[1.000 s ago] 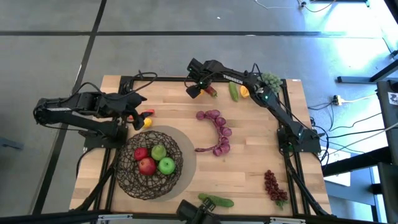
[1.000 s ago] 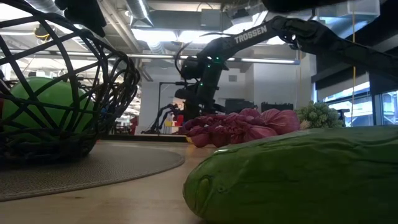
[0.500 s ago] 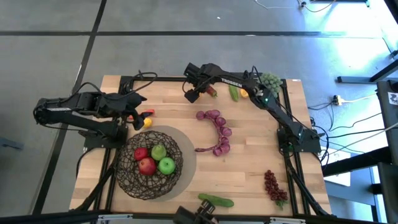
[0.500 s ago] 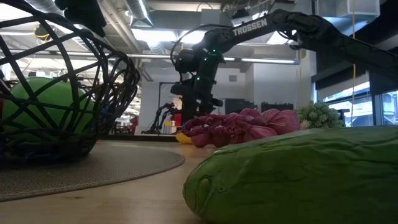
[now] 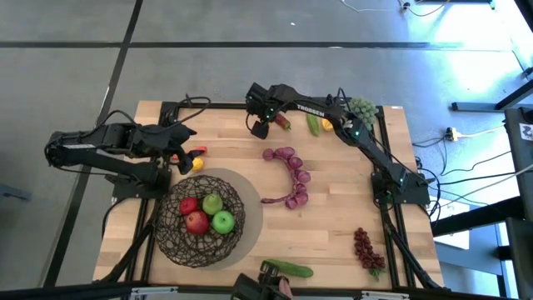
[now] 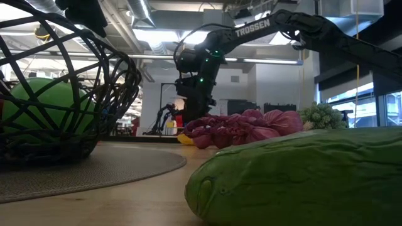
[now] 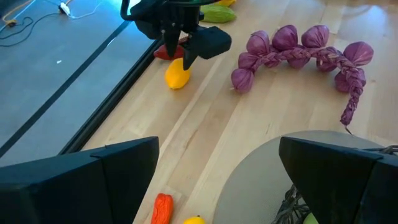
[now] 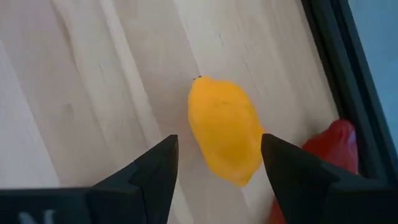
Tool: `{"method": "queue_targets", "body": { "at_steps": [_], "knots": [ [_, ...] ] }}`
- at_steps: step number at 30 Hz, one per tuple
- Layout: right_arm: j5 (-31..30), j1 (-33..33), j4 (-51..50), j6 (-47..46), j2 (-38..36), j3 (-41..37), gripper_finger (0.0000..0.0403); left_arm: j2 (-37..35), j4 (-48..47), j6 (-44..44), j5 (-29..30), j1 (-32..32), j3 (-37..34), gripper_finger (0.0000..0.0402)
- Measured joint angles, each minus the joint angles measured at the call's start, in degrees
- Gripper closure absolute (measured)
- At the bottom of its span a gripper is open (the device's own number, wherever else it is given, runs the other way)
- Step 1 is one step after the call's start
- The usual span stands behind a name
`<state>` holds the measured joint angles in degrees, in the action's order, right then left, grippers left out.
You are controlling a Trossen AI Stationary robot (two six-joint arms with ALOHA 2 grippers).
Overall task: Build produce basket
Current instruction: Put the top yellow lemon into the black wire basket
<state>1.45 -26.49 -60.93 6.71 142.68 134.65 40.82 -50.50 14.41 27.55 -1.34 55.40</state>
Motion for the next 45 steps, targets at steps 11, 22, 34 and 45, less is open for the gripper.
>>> {"method": "queue_targets", "body": {
  "at_steps": [11,22,34,45],
  "knots": [
    [5.4,-2.0,-0.1,16.3,0.1,0.0,0.0178,0.0,0.0,0.0,0.0,0.0,0.0,0.0078],
    [4.5,-2.6,0.5,19.3,0.3,-0.8,0.0178,0.0,0.0,0.0,0.0,0.0,0.0,0.0078],
    [5.8,-3.0,-0.5,19.3,2.4,-0.8,0.0178,0.0,0.0,0.0,0.0,0.0,0.0,0.0078],
    [5.1,-2.6,0.3,19.7,4.9,-0.8,0.0183,0.0,0.0,0.0,0.0,0.0,0.0,0.0078]
  ]
}}
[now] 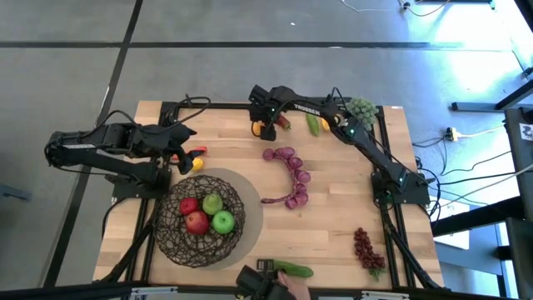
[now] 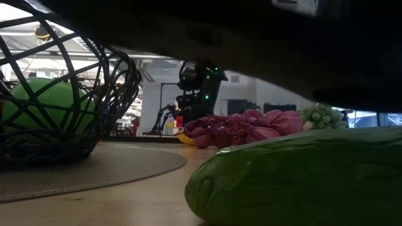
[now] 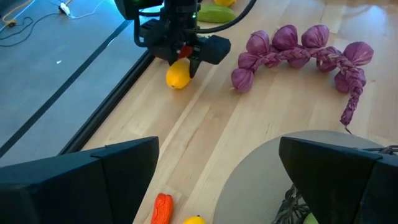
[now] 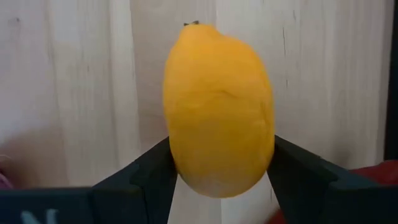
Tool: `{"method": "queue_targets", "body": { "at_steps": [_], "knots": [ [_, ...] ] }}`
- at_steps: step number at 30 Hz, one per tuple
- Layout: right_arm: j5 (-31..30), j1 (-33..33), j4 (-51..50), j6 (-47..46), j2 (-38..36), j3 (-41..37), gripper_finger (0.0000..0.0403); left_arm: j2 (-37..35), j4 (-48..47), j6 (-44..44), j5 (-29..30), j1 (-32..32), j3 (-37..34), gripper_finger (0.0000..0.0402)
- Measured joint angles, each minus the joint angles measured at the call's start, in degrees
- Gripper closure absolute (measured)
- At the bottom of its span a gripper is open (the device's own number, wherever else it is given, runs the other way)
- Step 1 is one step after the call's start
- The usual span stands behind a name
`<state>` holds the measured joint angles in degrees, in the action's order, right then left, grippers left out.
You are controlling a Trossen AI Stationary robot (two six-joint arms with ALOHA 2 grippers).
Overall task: Build produce basket
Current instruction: Put the top yellow lemon into the black wire basket
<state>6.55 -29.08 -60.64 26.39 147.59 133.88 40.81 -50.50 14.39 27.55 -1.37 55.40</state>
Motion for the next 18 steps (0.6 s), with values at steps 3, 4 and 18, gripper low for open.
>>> {"method": "queue_targets", "body": {
  "at_steps": [3,4,18],
  "knots": [
    [0.0,0.1,-0.1,1.8,0.0,0.0,0.0211,0.0,0.0,0.0,0.0,0.0,0.0,0.0078],
    [0.0,0.2,-0.2,2.1,0.0,0.0,0.0223,0.0,0.0,0.0,0.0,0.0,0.0,0.0078],
    [-1.0,3.1,-8.2,-1.1,-1.0,1.0,0.0237,0.0,0.0,0.0,-0.1,0.0,0.0,0.0078]
  ]
}}
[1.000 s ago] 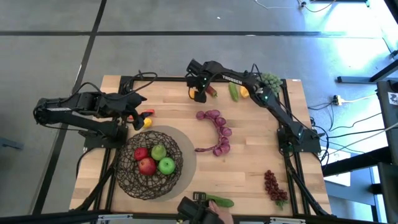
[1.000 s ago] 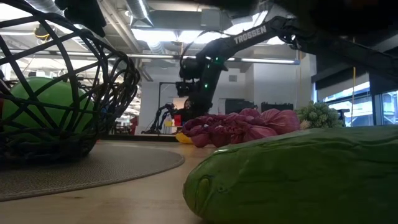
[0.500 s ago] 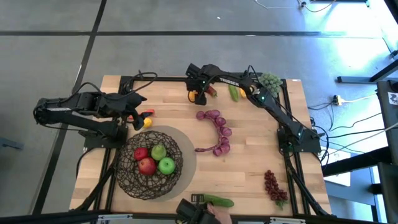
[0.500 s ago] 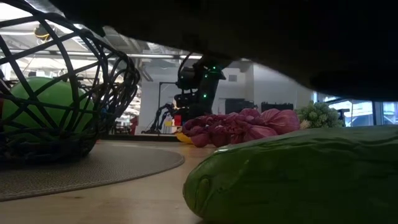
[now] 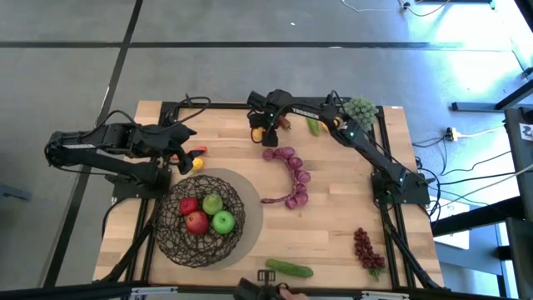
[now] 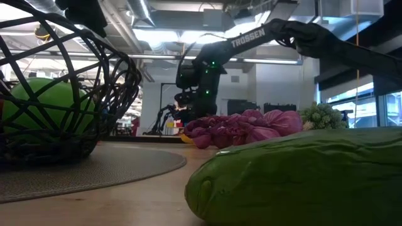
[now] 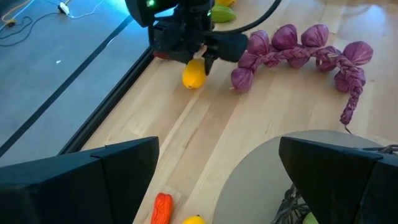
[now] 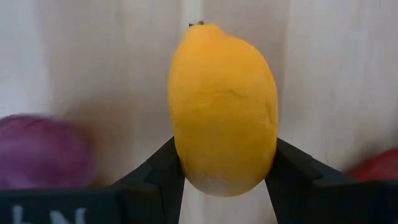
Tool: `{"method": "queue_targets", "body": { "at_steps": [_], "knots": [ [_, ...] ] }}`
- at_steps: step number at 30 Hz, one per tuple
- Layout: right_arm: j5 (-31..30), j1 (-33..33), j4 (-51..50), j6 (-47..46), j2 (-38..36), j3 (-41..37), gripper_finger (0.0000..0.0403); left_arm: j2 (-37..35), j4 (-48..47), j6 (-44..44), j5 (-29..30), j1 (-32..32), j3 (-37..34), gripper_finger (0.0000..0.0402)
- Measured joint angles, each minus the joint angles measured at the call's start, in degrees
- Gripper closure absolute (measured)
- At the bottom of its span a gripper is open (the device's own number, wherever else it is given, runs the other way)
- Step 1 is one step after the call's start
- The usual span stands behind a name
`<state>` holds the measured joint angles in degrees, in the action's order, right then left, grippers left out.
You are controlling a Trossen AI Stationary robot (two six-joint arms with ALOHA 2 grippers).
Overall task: Build produce basket
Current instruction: Put the top yellow lemon into the black wire basket
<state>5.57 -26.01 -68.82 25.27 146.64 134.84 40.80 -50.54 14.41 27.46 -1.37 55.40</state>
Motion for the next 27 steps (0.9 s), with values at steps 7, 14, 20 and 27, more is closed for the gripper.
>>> {"method": "queue_targets", "body": {
  "at_steps": [7,14,20,27],
  "knots": [
    [-4.5,2.9,-3.6,-2.2,-4.0,0.0,0.0237,0.0,0.0,0.0,-0.7,0.0,0.0,0.0078],
    [-8.5,7.5,-4.8,-5.9,-10.3,0.1,0.0238,0.0,-1.5,0.0,-1.5,0.0,0.0,0.0078],
    [-13.4,15.0,-5.2,-7.2,-16.7,0.1,0.0238,0.0,-4.0,-1.2,-5.3,0.0,0.0,0.0078],
    [-24.9,27.0,-3.0,-10.5,-21.2,0.2,0.0238,-1.4,-3.7,-4.2,-15.2,0.0,0.0,0.0078]
  ]
}}
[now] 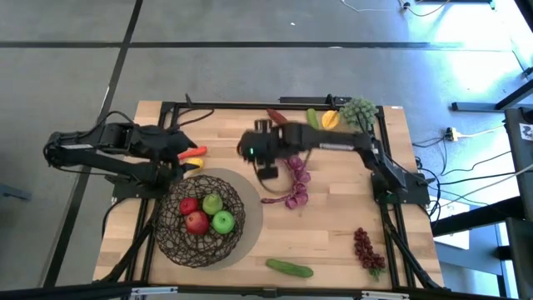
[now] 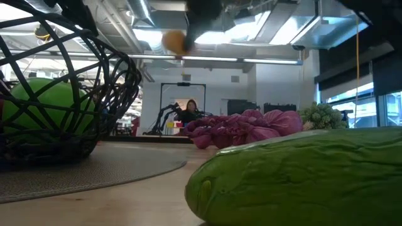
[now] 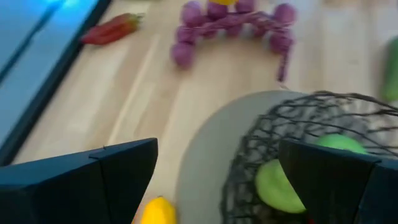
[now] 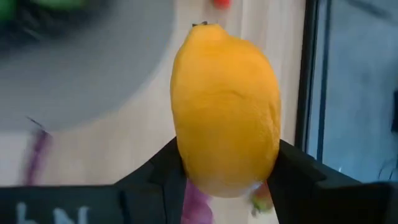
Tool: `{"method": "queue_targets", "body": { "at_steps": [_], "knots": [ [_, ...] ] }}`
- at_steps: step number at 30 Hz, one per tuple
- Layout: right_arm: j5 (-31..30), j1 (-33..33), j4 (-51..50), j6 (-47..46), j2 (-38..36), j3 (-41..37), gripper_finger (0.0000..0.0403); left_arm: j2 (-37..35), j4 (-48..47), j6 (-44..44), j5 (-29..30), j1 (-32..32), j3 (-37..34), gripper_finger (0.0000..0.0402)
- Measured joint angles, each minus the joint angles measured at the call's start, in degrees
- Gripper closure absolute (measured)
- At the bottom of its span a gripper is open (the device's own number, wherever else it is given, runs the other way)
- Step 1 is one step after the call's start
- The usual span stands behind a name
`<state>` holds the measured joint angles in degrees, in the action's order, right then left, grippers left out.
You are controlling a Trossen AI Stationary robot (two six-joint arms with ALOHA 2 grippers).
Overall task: Build produce basket
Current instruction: Put the top yellow lemon into the black wire basket
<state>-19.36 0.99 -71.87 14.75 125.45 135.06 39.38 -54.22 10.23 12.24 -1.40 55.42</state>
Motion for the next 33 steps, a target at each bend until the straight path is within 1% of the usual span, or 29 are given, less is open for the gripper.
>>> {"method": "queue_targets", "body": {
  "at_steps": [3,6,12,13,16,19,21,24,28,33],
  "knots": [
    [-2.9,4.8,4.5,-2.8,-0.2,0.0,0.0238,-1.3,0.4,-0.4,-4.1,-0.3,0.0,0.0078],
    [-6.3,8.6,12.7,-4.2,-0.2,0.0,0.0238,-3.3,0.7,-0.3,-6.8,-0.8,0.0,0.0078],
    [-7.1,12.9,28.2,-7.8,0.0,0.0,0.0238,-7.6,0.7,-0.3,-10.5,-1.2,0.0,0.0078],
    [-6.6,13.5,30.0,-8.7,0.1,0.0,0.0238,-8.4,0.7,-0.3,-10.5,-1.2,0.0,0.0078],
    [-1.5,14.7,37.6,-12.7,0.8,0.0,0.0238,-10.6,0.7,-0.3,-10.5,-1.2,0.0,0.0078],
    [2.9,15.6,42.4,-15.5,2.2,0.0,0.0238,-12.4,0.7,-0.3,-10.8,-1.2,0.0,0.0078],
    [3.8,15.9,43.2,-16.2,3.7,0.0,0.0238,-13.4,0.7,-0.3,-12.5,-1.2,0.0,0.0078],
    [7.0,16.1,46.1,-16.4,7.4,-0.1,0.0238,-14.0,0.4,-0.3,-15.9,-1.2,0.0,0.0078],
    [9.4,16.1,49.6,-19.3,11.0,-0.2,0.0238,-14.0,-2.1,-1.5,-20.9,-1.2,0.0,0.0078],
    [13.1,16.1,52.7,-20.9,15.0,-0.1,0.0238,-14.0,-4.3,-1.9,-21.8,-1.2,0.0,0.0078]
  ]
}}
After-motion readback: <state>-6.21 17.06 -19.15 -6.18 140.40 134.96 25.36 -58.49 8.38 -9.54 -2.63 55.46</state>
